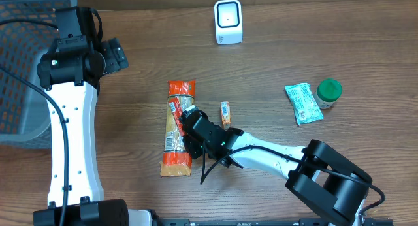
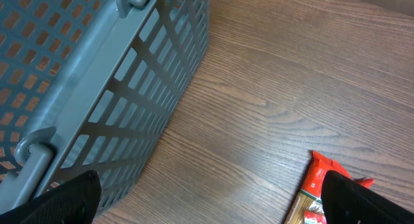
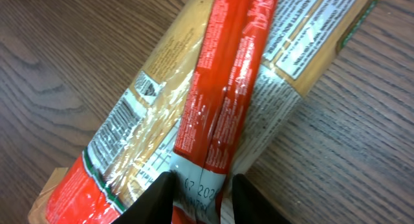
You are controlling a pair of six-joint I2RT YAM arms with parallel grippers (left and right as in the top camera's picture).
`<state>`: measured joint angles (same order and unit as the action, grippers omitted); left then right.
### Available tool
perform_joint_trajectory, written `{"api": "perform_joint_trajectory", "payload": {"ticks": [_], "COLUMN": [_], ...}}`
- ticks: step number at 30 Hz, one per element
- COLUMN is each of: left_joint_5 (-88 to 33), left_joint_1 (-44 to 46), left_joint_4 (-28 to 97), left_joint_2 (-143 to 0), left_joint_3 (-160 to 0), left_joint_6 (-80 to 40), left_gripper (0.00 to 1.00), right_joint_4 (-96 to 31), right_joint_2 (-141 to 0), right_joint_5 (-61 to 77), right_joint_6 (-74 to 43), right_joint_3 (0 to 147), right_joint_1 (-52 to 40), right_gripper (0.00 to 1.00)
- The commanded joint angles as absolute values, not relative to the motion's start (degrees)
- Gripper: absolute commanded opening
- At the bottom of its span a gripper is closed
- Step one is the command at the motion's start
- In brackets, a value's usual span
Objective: Scan the item barcode
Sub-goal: 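Move the right gripper over the red-and-yellow spaghetti pack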
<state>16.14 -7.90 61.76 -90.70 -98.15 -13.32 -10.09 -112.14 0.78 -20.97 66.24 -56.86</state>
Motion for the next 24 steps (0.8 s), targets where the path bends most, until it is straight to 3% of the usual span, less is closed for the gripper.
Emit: {"api": "perform_joint_trajectory", "payload": {"ticks": [1,6,12,24], "left_joint_5": [16.91,16.91,16.91,16.91], "left_joint_1": [-7.86,-7.86,-7.86,-7.86], "left_joint_4": [61.71,61.71,61.71,61.73], "left_joint_2": [-89.89,-89.89,-89.89,-89.89], "left_joint_3": [-99.20,-99.20,-99.20,-99.20], "left_joint_6": [-12.84,-12.84,-12.84,-12.84], "left_gripper": [1.00,1.00,1.00,1.00], "right_joint_4": [-10.44,-10.39,-10.44,-17.82], "right_joint_2": [-111.98,-111.96,-111.90,-95.61], "right_joint_5": [-0.58,-0.58,-0.51,3.73], "right_joint_6": [-20.91,-20.91,-20.91,-7.88], "right_joint_3": [67.59,67.59,67.59,67.59], "right_joint_1": [-56.38,-56.38,-56.38,-56.40], "right_gripper": [0.30,0.27,0.04,0.04]}}
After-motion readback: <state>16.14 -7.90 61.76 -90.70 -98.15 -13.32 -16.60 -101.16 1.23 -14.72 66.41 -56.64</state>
